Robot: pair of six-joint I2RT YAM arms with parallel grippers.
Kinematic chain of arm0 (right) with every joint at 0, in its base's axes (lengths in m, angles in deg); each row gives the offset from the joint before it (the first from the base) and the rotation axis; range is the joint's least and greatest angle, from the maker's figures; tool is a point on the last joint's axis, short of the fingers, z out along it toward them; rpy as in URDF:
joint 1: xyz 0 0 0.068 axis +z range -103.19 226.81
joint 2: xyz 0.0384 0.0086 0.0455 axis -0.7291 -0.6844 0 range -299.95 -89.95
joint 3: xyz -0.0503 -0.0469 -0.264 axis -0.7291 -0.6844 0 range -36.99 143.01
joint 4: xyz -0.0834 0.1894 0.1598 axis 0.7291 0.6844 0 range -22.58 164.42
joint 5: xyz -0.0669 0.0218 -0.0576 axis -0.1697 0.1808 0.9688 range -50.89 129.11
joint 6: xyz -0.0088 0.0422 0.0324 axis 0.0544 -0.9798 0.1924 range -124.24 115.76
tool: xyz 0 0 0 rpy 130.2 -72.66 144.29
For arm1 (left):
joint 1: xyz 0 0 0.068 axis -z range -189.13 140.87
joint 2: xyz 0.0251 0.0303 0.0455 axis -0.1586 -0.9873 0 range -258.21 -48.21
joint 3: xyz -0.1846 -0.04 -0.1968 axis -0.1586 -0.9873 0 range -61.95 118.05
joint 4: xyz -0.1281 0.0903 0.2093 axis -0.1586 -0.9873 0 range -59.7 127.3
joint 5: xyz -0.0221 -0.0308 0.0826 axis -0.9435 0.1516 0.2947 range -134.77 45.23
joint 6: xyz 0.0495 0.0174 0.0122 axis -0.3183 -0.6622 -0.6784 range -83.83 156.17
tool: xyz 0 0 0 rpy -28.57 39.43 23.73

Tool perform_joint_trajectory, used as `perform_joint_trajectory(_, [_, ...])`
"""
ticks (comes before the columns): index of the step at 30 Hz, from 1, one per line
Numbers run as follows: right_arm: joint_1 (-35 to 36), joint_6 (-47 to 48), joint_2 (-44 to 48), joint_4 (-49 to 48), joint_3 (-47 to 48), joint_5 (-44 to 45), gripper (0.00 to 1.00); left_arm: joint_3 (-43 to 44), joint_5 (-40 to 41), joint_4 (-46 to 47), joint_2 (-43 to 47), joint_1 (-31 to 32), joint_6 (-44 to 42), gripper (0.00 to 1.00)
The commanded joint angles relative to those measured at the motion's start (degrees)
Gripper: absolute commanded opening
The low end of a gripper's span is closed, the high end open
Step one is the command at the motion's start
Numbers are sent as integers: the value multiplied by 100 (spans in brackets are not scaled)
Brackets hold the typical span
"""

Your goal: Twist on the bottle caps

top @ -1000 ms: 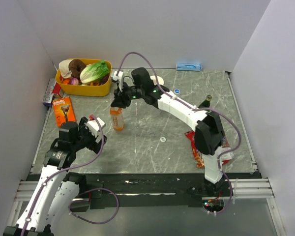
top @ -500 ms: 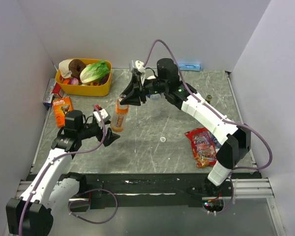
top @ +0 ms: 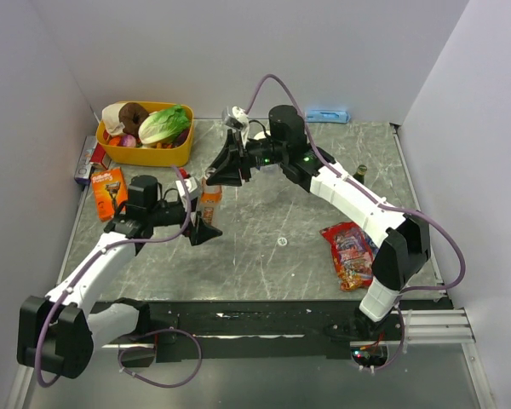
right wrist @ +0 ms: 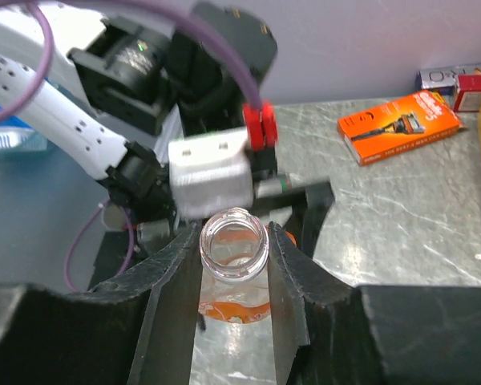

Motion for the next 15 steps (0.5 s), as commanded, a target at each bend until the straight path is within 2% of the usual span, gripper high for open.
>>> perform_joint_trajectory(1, [-38, -495, -46, -692, 85, -70, 0, 283, -537, 250, -134, 254, -113, 97])
perform_joint_trajectory(3, [-38, -487, -81, -692, 138, -105, 0, 301, -590, 303, -231, 281, -87, 95])
perform_joint_trajectory(9, [-46, -416, -64, -586, 33, -114, 0, 336, -467, 557, -319, 281, 185, 75])
perform_joint_trajectory(10, [-47, -425, -46, -604, -2, -105, 0, 319, -380, 610, -319, 281, 351, 71])
perform_joint_trajectory(15, [-38, -557, 51, -736, -231, -62, 0, 152, -247, 1199, -267, 281, 940, 61])
